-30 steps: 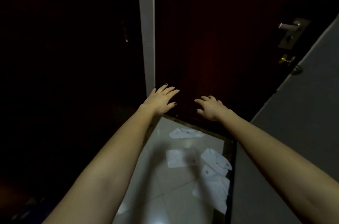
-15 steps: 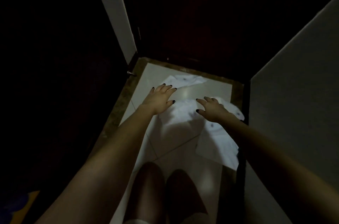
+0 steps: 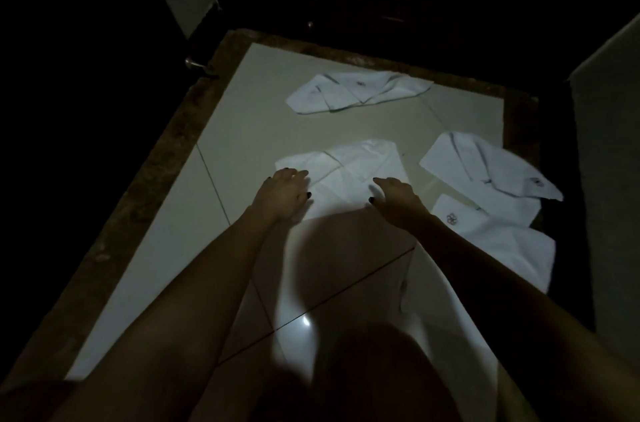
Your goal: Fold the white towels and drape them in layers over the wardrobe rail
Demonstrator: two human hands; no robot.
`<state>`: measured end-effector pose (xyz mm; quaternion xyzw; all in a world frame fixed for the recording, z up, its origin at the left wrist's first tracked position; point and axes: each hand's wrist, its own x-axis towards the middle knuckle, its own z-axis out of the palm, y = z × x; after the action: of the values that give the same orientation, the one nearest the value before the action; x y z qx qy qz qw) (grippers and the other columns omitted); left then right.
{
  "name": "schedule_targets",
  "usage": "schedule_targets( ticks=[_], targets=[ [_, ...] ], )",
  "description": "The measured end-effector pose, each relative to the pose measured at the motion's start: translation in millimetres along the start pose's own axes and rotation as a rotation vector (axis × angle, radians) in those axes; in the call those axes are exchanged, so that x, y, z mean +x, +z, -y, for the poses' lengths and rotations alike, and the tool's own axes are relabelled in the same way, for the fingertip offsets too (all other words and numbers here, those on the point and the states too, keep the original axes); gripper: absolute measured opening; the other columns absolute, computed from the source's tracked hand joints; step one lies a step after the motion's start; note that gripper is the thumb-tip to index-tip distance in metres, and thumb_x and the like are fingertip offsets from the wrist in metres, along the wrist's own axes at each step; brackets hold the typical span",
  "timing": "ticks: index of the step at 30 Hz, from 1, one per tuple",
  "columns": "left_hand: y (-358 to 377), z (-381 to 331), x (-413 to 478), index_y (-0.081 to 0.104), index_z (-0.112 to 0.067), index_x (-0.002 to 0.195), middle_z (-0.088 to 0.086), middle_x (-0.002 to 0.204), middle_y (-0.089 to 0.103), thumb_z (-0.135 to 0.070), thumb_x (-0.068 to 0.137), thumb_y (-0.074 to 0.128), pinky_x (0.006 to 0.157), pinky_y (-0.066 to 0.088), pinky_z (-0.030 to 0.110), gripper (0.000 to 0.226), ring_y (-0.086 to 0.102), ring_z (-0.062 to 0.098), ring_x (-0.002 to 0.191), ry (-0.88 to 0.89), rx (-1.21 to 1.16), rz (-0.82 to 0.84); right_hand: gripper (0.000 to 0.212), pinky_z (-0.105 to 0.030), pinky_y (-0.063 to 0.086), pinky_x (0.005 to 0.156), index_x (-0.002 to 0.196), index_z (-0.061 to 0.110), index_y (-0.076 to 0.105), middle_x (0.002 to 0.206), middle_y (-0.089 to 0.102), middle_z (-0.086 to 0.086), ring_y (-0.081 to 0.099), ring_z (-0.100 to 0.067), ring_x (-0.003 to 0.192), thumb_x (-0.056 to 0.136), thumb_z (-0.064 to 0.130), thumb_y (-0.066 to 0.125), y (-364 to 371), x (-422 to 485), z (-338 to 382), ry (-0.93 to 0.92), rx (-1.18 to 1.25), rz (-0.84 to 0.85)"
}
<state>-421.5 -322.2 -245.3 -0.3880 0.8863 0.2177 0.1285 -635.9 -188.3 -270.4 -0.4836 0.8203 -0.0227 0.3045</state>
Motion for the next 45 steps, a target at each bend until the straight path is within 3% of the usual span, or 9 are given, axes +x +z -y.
schedule_targets(
  ticks=[8,13,17,19,23,27,34,40,45],
  targets=[
    [86.1,39.9,56.9,0.05,-0.009,0.133,0.014,0.129,0.051,-0.033,0.094,0.057,0.099,0.035,0.035,0.047,0.041,0.031,0.123,-0.238,-0.378,-0.383,0.057,-0.046,0.033,0.106,0.148,0.017,0.034,0.15,0.037,-0.009,0.036,-0.032,0.133,0.098,0.039,0.048,52.8,87.0,-3.3,-0.009,-0.039,-0.294],
    [84.0,42.6,62.6,0.061,-0.013,0.087,0.006,0.088,0.057,-0.025,0.087,0.067,0.073,0.039,0.028,0.013,0.051,0.023,0.09,-0.282,-0.516,-0.409,0.033,-0.044,0.043,0.08,0.119,0.004,0.055,0.118,0.052,-0.02,0.051,-0.04,0.104,0.097,0.028,0.05,60.4,85.9,6.6,0.012,-0.138,-0.457],
    [54.9,26.6,50.7,0.041,-0.021,0.064,0.005,0.072,0.051,-0.018,0.086,0.067,0.06,0.031,0.029,0.034,0.047,0.026,0.068,-0.278,-0.69,-0.336,0.022,-0.034,0.047,0.045,0.07,-0.006,0.057,0.06,0.055,-0.022,0.058,-0.036,0.05,0.085,0.001,0.042,52.4,57.5,-5.0,-0.164,-0.11,-0.453],
    [22.6,9.6,35.1,0.041,-0.022,0.063,-0.002,0.064,0.046,-0.013,0.085,0.068,0.06,0.031,0.03,0.036,0.042,0.018,0.066,-0.222,-0.776,-0.321,0.029,-0.038,0.051,0.044,0.072,-0.007,0.058,0.062,0.055,-0.023,0.058,-0.037,0.05,0.086,0.011,0.041,45.7,37.8,-4.5,-0.195,-0.06,-0.36],
    [-67.5,-23.9,8.8,0.056,-0.02,0.07,-0.002,0.068,0.053,-0.011,0.084,0.071,0.062,0.037,0.025,0.022,0.047,0.011,0.066,-0.012,-0.817,-0.217,0.063,-0.041,0.042,0.094,0.139,0.005,0.044,0.129,0.052,-0.019,0.051,-0.036,0.112,0.089,0.037,0.066,-17.1,5.4,42.5,-0.12,0.154,-0.242],
    [-180.0,-56.1,-24.3,0.062,-0.016,0.075,-0.004,0.076,0.061,-0.011,0.084,0.071,0.066,0.042,0.015,0.014,0.054,0.004,0.071,0.1,-0.857,-0.198,0.046,-0.041,0.032,0.109,0.137,0.024,0.054,0.144,0.043,-0.008,0.037,-0.028,0.132,0.092,0.032,0.062,-131.6,-35.6,99.6,-0.174,0.338,-0.268],
    [-377.9,-126.5,-123.6,0.067,-0.013,0.085,-0.004,0.082,0.066,-0.013,0.087,0.068,0.07,0.047,0.012,0.003,0.06,-0.003,0.075,0.208,-0.871,-0.143,0.05,-0.025,0.041,0.103,0.131,0.017,0.06,0.135,0.057,0.003,0.05,-0.01,0.123,0.083,0.015,0.075,-326.8,-144.8,184.3,-0.349,0.598,-0.044],
    [-560.0,-168.5,-207.5,0.065,-0.019,0.077,-0.008,0.077,0.063,-0.01,0.085,0.069,0.069,0.043,0.016,0.013,0.057,0.0,0.073,0.211,-0.803,-0.322,0.019,-0.027,0.036,0.059,0.079,0.006,0.057,0.073,0.056,-0.003,0.049,-0.015,0.066,0.084,0.019,0.07,-491.4,-243.3,264.9,-0.318,0.463,-0.226],
    [-696.3,-192.4,-301.6,0.066,-0.017,0.076,-0.007,0.074,0.063,-0.011,0.085,0.07,0.069,0.044,0.017,0.012,0.058,0.005,0.073,0.173,-0.846,-0.556,0.003,-0.027,0.038,0.057,0.087,0.011,0.064,0.078,0.061,-0.001,0.057,-0.016,0.072,0.087,0.014,0.066,-624.1,-334.4,329.0,-0.273,0.331,-0.312]
  ],
)
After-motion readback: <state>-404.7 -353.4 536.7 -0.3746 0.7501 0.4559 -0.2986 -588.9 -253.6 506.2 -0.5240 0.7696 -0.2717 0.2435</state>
